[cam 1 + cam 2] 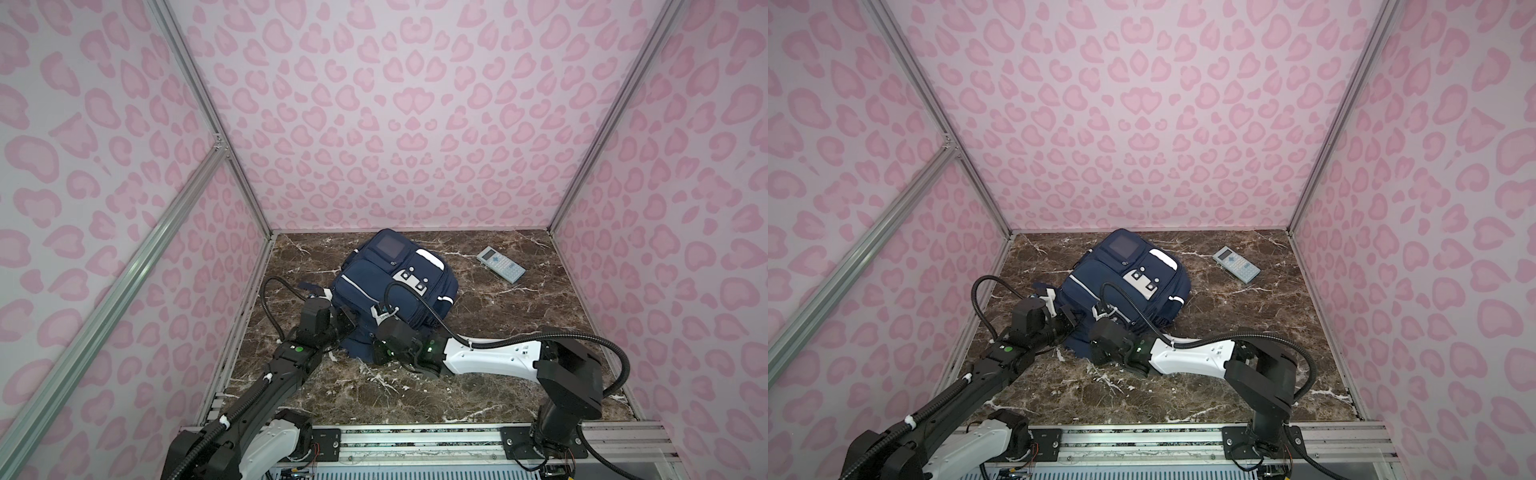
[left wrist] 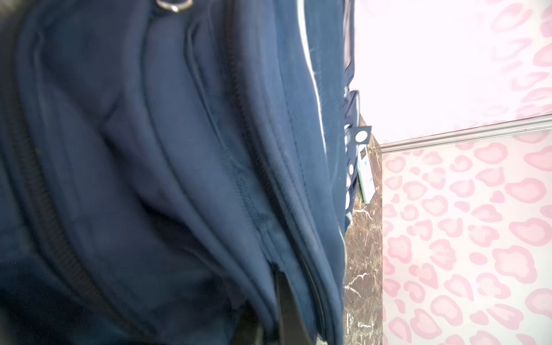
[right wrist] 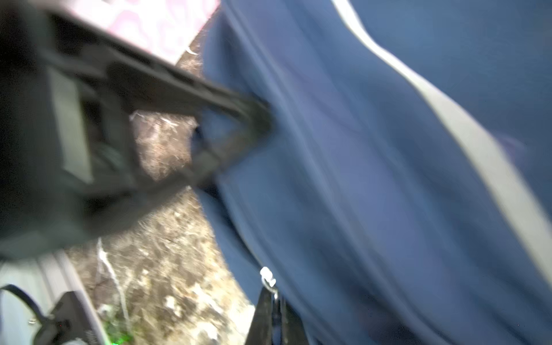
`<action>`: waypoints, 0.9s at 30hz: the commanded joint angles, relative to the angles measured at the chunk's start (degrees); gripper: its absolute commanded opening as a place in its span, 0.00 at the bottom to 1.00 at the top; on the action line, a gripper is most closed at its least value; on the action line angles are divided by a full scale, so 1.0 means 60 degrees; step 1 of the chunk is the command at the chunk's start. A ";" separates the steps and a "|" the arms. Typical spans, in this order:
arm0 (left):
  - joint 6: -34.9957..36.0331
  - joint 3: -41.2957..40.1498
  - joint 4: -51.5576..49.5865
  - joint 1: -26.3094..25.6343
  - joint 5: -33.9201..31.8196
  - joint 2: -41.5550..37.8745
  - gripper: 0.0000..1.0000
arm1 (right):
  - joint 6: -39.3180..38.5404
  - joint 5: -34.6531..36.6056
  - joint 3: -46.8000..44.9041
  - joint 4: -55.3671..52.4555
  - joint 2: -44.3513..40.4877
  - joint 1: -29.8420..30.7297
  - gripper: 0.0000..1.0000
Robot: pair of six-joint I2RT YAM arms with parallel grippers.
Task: Pack books, pencil case, and school supplies into a backpack
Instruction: Zip the student bag at the center of the table.
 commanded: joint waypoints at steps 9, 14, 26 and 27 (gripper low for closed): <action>0.1031 0.0528 -0.1548 0.0861 0.0966 -0.0809 0.03 | -0.0914 0.0975 -0.3342 -0.1817 -0.2314 -0.2973 0.00; 0.0387 -0.0475 -0.0151 0.0922 0.2231 -0.0740 0.03 | -0.1828 0.1439 -0.2951 -0.2147 -0.2391 -0.4027 0.00; 0.1573 0.1139 -0.0586 0.1891 0.2381 -0.0073 0.03 | -0.0869 0.2328 -0.3052 -0.3928 -0.3256 -0.1756 0.00; 0.1773 0.1394 -0.0803 0.1901 0.2019 0.0041 0.03 | -0.0778 0.2485 -0.2983 -0.4124 -0.3274 -0.1369 0.00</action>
